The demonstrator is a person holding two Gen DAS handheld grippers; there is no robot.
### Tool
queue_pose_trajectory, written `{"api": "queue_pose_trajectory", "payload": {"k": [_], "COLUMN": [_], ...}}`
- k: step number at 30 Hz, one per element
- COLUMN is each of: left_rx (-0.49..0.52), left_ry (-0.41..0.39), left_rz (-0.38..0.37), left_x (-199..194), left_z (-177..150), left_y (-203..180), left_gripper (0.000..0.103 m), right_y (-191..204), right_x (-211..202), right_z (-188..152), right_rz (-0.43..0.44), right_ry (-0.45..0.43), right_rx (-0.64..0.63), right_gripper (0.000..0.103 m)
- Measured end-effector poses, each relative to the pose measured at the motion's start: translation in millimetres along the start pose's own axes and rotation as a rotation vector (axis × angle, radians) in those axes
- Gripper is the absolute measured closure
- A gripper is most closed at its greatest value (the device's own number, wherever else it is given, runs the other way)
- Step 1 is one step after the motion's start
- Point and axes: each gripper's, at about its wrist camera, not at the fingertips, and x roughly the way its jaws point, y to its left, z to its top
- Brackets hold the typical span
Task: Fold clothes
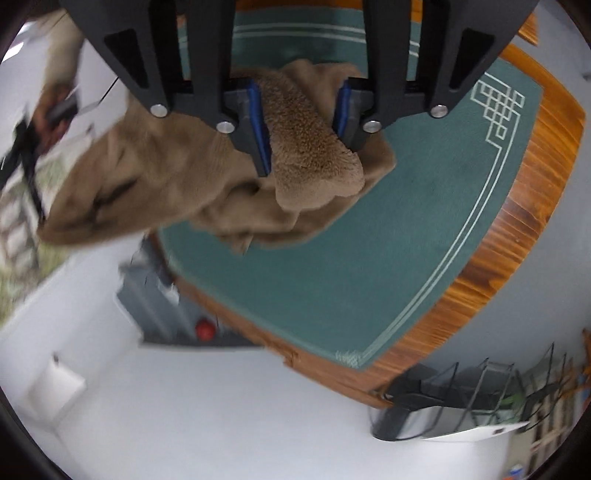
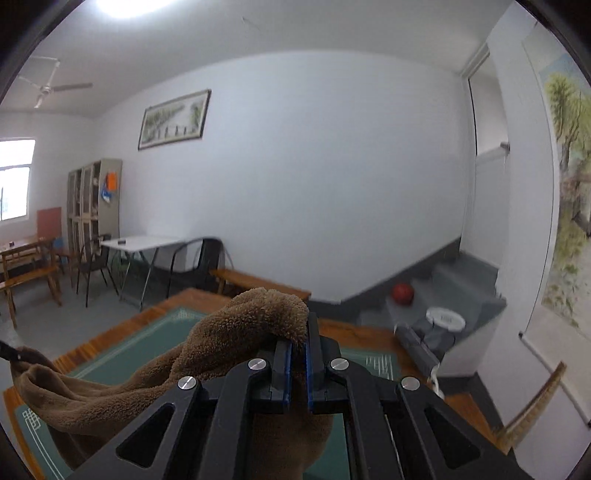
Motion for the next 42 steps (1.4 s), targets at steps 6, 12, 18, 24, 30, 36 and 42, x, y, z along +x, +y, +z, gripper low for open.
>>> {"api": "queue_pose_trajectory", "payload": {"k": [6,12,18,24,30,36,42], "left_rx": [0.149,0.506,0.999,1.312,1.603,1.833,1.962], "left_ry": [0.044,-0.065,-0.164,-0.180,-0.187,-0.183,-0.202], "left_rz": [0.058,0.150,0.263,0.340,0.422,0.479,0.459], "left_x": [2,-21,-36,-10,18,36,36], "left_z": [-36,-67,-120,-157,-187,-203,-217], "left_y": [9,-32,-77,-102,-110,-104,-107], "left_gripper": [0.024,0.024,0.024,0.024,0.024,0.024,0.024], "right_y": [-23,-35,-30,-29,-36,-42,-44], "right_x": [7,-24,-17,-16,-24,-31,-37], "right_z": [-25,15,18,19,26,33,49], "right_rz": [-0.019,-0.008,0.002,0.013,0.020,0.026,0.049], "right_ry": [0.087,0.105,0.112,0.111,0.108,0.096,0.059], "right_rx": [0.039,0.018,0.023,0.016,0.019,0.033,0.056], "right_gripper": [0.097,0.097,0.097,0.097,0.097,0.097,0.097]}}
